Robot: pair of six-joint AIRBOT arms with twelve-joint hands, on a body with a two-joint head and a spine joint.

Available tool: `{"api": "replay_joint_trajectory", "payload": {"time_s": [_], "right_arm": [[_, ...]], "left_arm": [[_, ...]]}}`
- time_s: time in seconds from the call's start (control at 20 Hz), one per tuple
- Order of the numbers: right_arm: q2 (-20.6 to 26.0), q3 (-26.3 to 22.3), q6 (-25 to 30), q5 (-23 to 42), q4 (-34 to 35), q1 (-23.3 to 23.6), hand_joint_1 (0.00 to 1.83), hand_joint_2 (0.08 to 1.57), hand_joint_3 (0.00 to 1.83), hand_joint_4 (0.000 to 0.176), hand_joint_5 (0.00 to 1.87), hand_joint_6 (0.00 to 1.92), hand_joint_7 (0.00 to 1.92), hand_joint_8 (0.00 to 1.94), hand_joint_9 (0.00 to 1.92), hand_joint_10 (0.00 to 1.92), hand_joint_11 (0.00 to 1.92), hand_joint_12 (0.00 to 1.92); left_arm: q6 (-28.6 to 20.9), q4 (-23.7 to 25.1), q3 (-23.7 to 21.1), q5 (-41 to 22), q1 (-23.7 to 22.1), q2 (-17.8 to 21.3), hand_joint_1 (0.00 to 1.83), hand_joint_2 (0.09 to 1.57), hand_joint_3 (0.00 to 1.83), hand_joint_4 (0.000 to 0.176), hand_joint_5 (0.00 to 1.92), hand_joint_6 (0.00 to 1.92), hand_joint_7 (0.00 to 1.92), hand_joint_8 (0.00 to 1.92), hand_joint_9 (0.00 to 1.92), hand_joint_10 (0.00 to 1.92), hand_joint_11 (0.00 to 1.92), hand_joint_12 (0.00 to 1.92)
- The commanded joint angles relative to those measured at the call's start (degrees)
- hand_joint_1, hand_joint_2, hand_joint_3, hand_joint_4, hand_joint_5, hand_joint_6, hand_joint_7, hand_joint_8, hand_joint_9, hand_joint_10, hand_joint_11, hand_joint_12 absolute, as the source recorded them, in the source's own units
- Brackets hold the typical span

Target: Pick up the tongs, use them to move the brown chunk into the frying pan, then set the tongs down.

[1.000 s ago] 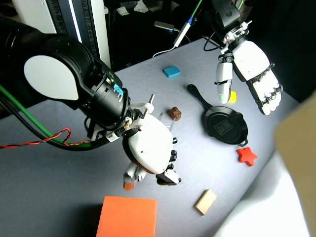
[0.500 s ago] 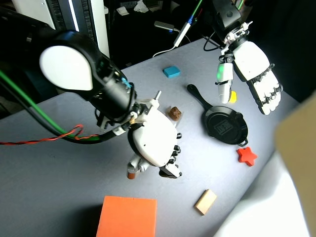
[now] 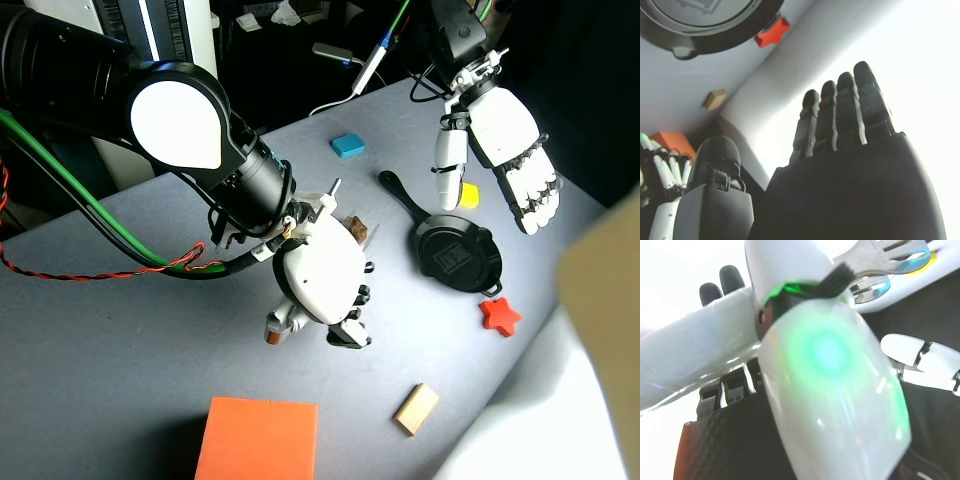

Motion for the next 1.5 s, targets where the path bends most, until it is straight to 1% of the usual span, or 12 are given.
{"api": "replay_joint_trajectory", "payload": {"time_s": [0.0,0.1,0.15,0.4,0.45,0.5,0.6,0.85,1.05,1.15,1.2,1.45], "right_arm": [[0.0,-0.4,0.9,3.2,-1.5,0.3,0.99,1.18,0.0,0.0,0.58,0.12,0.69,0.0,0.4,0.57,0.0,1.55],[-0.1,-1.3,2.8,2.7,-1.7,0.2,1.01,1.16,0.0,0.0,0.59,0.13,0.68,0.0,0.41,0.58,0.0,1.53],[-0.1,-2.0,4.2,2.3,-2.3,0.2,1.0,1.16,0.0,0.0,0.59,0.13,0.68,0.0,0.41,0.58,0.0,1.53],[0.0,-4.5,11.1,0.0,-6.5,0.3,0.96,1.16,0.0,0.0,0.6,0.13,0.7,0.01,0.43,0.58,0.0,1.55],[0.0,-4.6,11.9,0.0,-7.0,0.0,0.96,1.16,0.0,0.0,0.59,0.13,0.7,0.01,0.42,0.58,0.0,1.55],[-0.2,-4.6,12.2,-0.2,-7.1,-0.1,0.94,1.17,0.0,0.0,0.57,0.12,0.68,0.0,0.4,0.58,0.0,1.54],[-0.5,-4.6,13.5,-0.3,-9.1,-0.4,0.97,1.18,0.0,0.0,0.57,0.12,0.67,0.0,0.4,0.58,0.0,1.53],[-0.7,-5.0,15.1,-1.3,-10.5,-1.3,0.95,1.19,0.01,0.0,0.58,0.12,0.68,0.01,0.41,0.56,0.0,1.53],[-1.1,-5.2,15.1,-1.3,-12.2,-1.9,0.95,1.19,0.01,0.0,0.58,0.12,0.68,0.0,0.41,0.56,0.0,1.52],[-1.4,-5.2,15.1,-1.3,-13.0,-2.0,0.97,1.17,0.0,0.0,0.59,0.12,0.69,0.01,0.42,0.55,0.0,1.52],[-1.5,-5.2,15.1,-1.3,-13.2,-2.0,0.98,1.16,0.0,0.0,0.59,0.12,0.7,0.01,0.43,0.55,0.0,1.53],[-2.0,-5.2,15.1,-1.8,-13.2,-2.4,0.94,1.18,0.0,0.0,0.59,0.11,0.69,0.0,0.42,0.54,0.0,1.53]], "left_arm": [[0.3,3.4,0.0,-4.8,-0.3,0.7,0.01,1.22,0.0,0.0,0.07,0.0,0.07,0.0,0.07,0.0,0.0,0.28],[0.4,3.4,-0.4,-4.9,-0.2,0.8,0.05,1.21,0.0,0.0,0.08,0.0,0.07,0.0,0.07,0.0,0.0,0.28],[0.4,3.4,-0.6,-4.9,-0.1,0.8,0.02,1.22,0.0,0.0,0.06,0.0,0.06,0.0,0.05,0.0,0.0,0.25],[0.4,3.1,-0.8,-4.9,0.2,1.2,0.03,1.21,0.0,0.0,0.09,0.0,0.07,0.0,0.07,0.0,0.0,0.3],[0.4,3.1,-0.8,-4.9,0.2,1.2,0.07,1.21,0.0,0.0,0.09,0.01,0.07,0.0,0.07,0.0,0.0,0.31],[0.4,3.1,-0.9,-4.9,0.2,1.2,0.03,1.22,0.0,0.0,0.08,0.0,0.07,0.0,0.08,0.0,0.0,0.31],[0.4,3.1,-1.0,-4.9,0.2,1.2,0.06,1.21,0.0,0.0,0.09,0.0,0.09,0.01,0.08,0.0,0.0,0.31],[0.4,3.1,-1.1,-4.9,0.2,1.2,0.07,1.21,0.0,0.0,0.07,0.0,0.07,0.0,0.07,0.0,0.0,0.29],[0.4,3.1,-1.2,-5.1,0.1,1.2,0.05,1.22,0.0,0.0,0.05,0.0,0.05,0.0,0.05,0.0,0.0,0.26],[0.4,3.1,-1.2,-5.2,0.1,1.2,0.04,1.22,0.0,0.0,0.07,0.01,0.06,0.0,0.06,0.0,0.0,0.28],[0.4,3.1,-1.2,-5.2,0.0,1.2,0.09,1.21,0.0,0.0,0.07,0.0,0.06,0.0,0.06,0.0,0.0,0.28],[0.5,3.1,-1.1,-5.5,0.0,1.2,0.07,1.22,0.0,0.0,0.07,0.0,0.07,0.0,0.06,0.0,0.0,0.26]]}}
